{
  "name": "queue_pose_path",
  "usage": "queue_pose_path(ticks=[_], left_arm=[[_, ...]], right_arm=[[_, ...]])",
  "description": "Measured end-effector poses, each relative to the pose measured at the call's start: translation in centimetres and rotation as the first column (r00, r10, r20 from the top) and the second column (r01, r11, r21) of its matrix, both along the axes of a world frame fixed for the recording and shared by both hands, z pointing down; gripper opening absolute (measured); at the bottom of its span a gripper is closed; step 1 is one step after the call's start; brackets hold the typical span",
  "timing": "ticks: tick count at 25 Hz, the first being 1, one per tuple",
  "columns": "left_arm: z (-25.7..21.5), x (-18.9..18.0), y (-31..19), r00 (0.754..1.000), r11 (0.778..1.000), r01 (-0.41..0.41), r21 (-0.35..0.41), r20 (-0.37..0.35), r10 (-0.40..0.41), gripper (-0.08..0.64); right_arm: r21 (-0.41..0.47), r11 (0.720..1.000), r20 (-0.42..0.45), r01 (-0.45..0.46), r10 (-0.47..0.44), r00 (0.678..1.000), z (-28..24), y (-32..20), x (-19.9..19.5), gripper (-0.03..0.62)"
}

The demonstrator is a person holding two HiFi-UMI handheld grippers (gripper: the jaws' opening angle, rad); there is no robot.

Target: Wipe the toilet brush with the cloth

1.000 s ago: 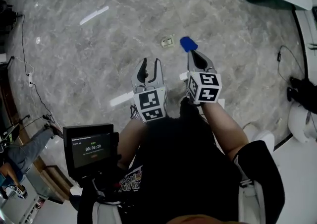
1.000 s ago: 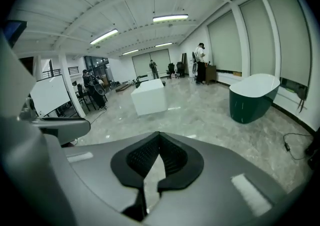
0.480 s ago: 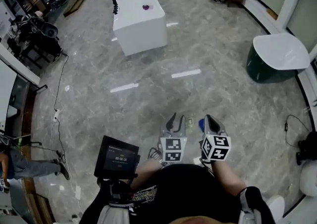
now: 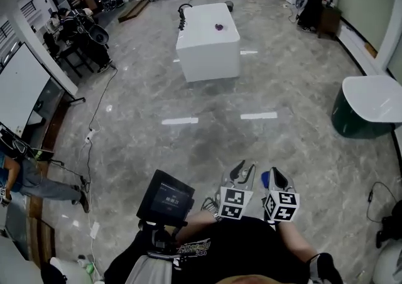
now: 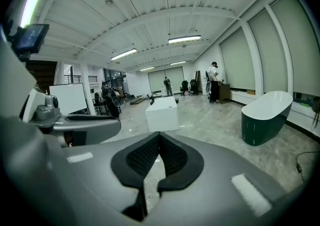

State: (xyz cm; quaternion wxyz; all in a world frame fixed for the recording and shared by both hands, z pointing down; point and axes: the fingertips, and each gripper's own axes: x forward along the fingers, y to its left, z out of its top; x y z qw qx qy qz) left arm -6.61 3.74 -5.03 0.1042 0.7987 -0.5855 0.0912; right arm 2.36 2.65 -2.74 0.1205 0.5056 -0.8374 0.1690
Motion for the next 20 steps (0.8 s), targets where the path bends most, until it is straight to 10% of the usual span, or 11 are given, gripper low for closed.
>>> queue_pose_path(ticks=[20], left_arm=[[-2.2,0.5,-0.1,1.000,0.999,0.017,0.043,-0.011,-0.017,0.141]], right_arm=[[0.064,0.998,-0.003,0.005,-0.004,1.000,-2.7,-0.7,1.2,0.003]])
